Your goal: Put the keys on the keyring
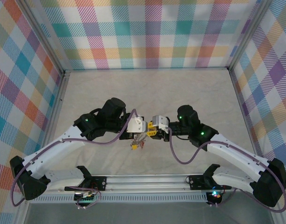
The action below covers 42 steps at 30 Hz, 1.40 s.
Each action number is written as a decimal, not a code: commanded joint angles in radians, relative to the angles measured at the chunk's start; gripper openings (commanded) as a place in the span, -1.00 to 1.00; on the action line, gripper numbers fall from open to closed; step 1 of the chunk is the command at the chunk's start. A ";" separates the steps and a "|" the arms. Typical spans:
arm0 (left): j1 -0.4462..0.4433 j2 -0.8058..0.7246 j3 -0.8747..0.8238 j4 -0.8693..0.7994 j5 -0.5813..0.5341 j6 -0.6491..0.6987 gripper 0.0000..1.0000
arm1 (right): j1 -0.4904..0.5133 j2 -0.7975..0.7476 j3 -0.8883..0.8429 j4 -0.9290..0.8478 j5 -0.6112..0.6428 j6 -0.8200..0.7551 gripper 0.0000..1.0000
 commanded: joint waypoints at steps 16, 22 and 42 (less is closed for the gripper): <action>-0.018 -0.023 -0.026 0.126 0.054 -0.082 -0.96 | 0.013 0.045 0.014 0.111 -0.002 0.044 -1.00; -0.014 -0.065 -0.048 0.142 -0.043 -0.101 -0.39 | -0.005 -0.021 -0.097 0.373 0.024 0.172 -1.00; 0.010 -0.162 -0.239 0.485 0.041 -0.275 -0.12 | -0.057 -0.018 -0.188 0.692 -0.178 0.303 -1.00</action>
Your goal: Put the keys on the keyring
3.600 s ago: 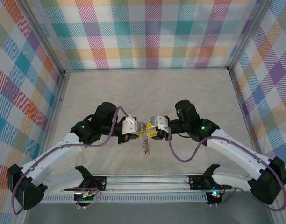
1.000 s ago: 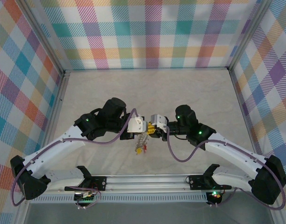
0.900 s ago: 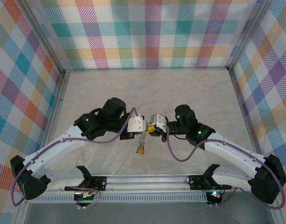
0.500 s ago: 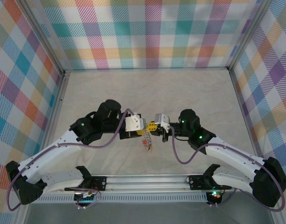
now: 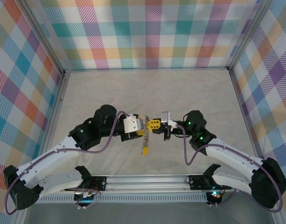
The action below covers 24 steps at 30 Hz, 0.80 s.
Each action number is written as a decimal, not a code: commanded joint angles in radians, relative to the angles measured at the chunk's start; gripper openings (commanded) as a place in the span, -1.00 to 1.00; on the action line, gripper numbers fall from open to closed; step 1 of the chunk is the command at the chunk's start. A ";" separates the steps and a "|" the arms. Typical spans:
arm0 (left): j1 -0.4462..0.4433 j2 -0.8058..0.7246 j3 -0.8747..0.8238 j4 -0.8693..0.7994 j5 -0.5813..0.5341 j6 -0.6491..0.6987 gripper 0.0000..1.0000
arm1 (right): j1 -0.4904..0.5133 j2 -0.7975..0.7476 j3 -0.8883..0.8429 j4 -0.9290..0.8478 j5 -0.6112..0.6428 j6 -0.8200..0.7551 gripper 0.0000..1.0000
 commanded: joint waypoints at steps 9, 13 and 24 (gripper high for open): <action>0.008 -0.064 -0.017 0.110 0.075 -0.066 -0.45 | -0.001 -0.024 -0.014 0.078 -0.041 -0.012 -1.00; 0.007 -0.076 -0.025 0.121 0.118 -0.058 -0.57 | -0.001 -0.032 0.005 0.025 -0.063 -0.046 -1.00; 0.007 -0.061 -0.021 0.117 0.110 -0.062 -0.55 | 0.000 -0.068 -0.034 0.079 -0.036 0.011 -1.00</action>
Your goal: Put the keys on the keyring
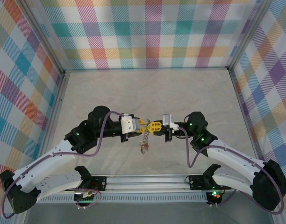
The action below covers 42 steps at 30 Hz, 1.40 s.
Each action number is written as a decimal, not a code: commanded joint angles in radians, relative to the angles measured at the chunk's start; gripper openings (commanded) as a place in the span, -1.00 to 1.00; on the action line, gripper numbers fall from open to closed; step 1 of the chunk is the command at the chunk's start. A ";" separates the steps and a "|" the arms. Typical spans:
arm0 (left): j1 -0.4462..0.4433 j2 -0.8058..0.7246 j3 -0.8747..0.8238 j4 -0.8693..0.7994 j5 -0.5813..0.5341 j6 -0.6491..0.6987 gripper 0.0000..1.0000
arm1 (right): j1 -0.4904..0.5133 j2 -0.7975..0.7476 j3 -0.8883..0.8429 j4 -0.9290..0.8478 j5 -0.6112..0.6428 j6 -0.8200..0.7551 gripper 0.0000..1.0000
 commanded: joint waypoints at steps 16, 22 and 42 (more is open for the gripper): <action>0.007 0.048 0.010 0.048 0.071 -0.020 -0.56 | 0.002 -0.053 -0.026 0.079 -0.003 0.048 -1.00; 0.007 0.055 0.022 0.004 0.086 -0.002 -1.00 | 0.003 -0.039 -0.026 0.086 0.009 0.047 -1.00; 0.006 0.225 0.295 -0.535 0.038 0.164 -1.00 | 0.026 -0.128 0.056 -0.533 0.094 -0.223 -0.53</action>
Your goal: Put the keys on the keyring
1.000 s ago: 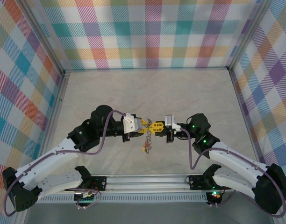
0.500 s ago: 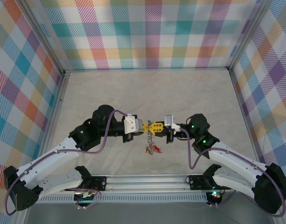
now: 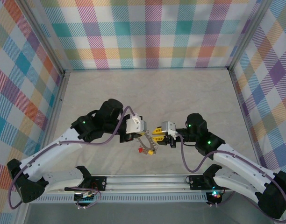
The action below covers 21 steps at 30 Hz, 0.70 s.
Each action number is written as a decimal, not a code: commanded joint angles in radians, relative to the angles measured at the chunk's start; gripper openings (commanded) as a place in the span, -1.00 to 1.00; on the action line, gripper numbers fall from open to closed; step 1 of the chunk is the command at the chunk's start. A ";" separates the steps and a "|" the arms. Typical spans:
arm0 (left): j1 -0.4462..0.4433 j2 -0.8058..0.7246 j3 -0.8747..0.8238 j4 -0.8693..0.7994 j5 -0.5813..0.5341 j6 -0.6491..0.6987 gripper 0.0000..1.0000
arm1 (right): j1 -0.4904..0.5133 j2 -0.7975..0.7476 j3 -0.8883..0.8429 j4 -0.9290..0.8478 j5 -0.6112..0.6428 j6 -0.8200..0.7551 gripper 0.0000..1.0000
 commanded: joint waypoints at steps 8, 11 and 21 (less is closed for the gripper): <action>0.006 0.085 0.102 -0.118 0.041 0.002 -1.00 | 0.011 0.040 0.063 0.007 0.008 0.011 -0.54; 0.006 0.103 0.118 -0.119 0.042 -0.033 -1.00 | 0.014 0.050 0.073 0.000 -0.011 0.007 -0.56; 0.007 0.148 0.139 -0.107 0.063 -0.083 -1.00 | 0.044 0.092 0.048 0.060 0.013 0.028 -0.67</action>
